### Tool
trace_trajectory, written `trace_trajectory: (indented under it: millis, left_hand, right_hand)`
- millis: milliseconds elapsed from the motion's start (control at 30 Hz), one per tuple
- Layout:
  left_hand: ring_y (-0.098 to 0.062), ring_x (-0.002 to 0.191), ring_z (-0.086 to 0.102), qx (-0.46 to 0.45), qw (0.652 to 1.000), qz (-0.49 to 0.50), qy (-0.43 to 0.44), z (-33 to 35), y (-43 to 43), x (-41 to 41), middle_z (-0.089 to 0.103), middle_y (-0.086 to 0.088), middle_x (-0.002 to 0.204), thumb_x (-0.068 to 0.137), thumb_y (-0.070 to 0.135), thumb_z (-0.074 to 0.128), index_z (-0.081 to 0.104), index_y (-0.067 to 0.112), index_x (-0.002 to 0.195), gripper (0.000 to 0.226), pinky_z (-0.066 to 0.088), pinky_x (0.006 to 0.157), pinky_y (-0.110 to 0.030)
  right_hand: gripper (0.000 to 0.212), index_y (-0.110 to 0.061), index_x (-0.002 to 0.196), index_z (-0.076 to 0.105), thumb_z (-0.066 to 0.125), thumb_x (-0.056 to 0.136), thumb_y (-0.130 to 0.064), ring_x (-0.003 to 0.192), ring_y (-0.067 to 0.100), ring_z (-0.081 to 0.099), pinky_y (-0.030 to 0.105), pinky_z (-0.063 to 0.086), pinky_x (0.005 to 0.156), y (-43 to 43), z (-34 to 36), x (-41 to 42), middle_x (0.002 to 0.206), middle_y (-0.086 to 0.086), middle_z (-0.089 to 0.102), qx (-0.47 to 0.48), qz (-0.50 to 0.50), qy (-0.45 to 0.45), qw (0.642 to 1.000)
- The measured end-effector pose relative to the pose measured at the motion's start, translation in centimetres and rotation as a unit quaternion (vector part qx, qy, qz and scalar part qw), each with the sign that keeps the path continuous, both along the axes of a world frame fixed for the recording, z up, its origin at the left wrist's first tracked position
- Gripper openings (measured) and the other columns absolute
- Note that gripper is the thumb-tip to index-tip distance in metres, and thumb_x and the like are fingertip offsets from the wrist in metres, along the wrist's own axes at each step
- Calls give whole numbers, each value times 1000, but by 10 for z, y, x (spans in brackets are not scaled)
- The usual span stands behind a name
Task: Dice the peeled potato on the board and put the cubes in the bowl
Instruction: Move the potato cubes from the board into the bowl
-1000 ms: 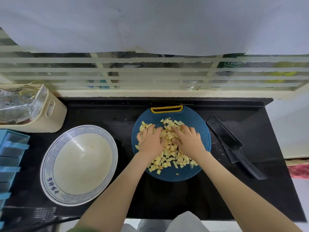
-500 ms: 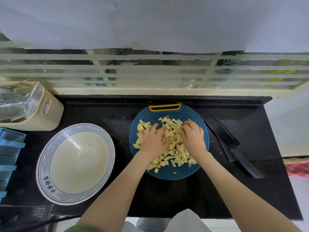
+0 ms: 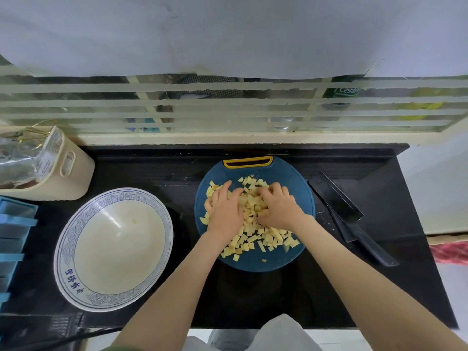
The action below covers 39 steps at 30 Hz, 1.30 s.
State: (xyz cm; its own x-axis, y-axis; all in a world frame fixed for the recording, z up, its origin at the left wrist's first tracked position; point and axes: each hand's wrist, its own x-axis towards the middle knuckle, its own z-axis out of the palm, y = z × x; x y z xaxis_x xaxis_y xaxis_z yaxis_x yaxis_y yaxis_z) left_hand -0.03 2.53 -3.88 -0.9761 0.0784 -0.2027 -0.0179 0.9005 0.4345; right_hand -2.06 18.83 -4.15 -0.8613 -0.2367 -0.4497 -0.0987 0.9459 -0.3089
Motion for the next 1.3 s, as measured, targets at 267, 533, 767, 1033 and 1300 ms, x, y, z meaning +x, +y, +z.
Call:
trace_trajectory:
  millis: [267,533,767,1033,1300]
  left_hand:
    - [-20,139,16,-2,1000,21,21,16,-10,2,19,-1,154,94,18,45,48,26,132,39,8,103,-36]
    - [-21,137,20,-23,996,76,36,35,-33,18,21,-2,153,95,19,46,47,27,135,41,13,107,-41]
    - [-25,135,26,-50,980,177,73,61,-77,41,26,-4,152,96,14,42,49,24,134,39,19,105,-41]
    - [-23,135,24,-77,963,256,24,74,-179,84,25,0,152,91,2,37,45,32,134,54,16,107,-40]
    - [-21,135,24,-62,969,240,-18,65,-253,107,28,3,150,92,4,36,44,33,135,52,20,107,-42]
  right_hand:
    - [38,-18,128,40,55,95,-30,83,23,54,35,51,69,-2,-6,3,119,6,37,-65,-51,28,996]
    - [18,-4,111,55,46,101,-16,87,24,50,32,41,75,-5,13,3,97,5,47,-159,-108,79,978]
    - [19,-9,103,59,45,100,-21,90,22,53,30,37,74,-65,62,5,98,6,58,-233,-71,67,968]
    - [19,0,96,58,46,98,-16,83,23,53,33,40,73,-208,80,35,92,11,58,-249,51,2,967]
    - [52,-19,144,41,44,99,-45,132,25,42,39,33,108,-297,44,45,149,2,37,-133,136,-113,975]
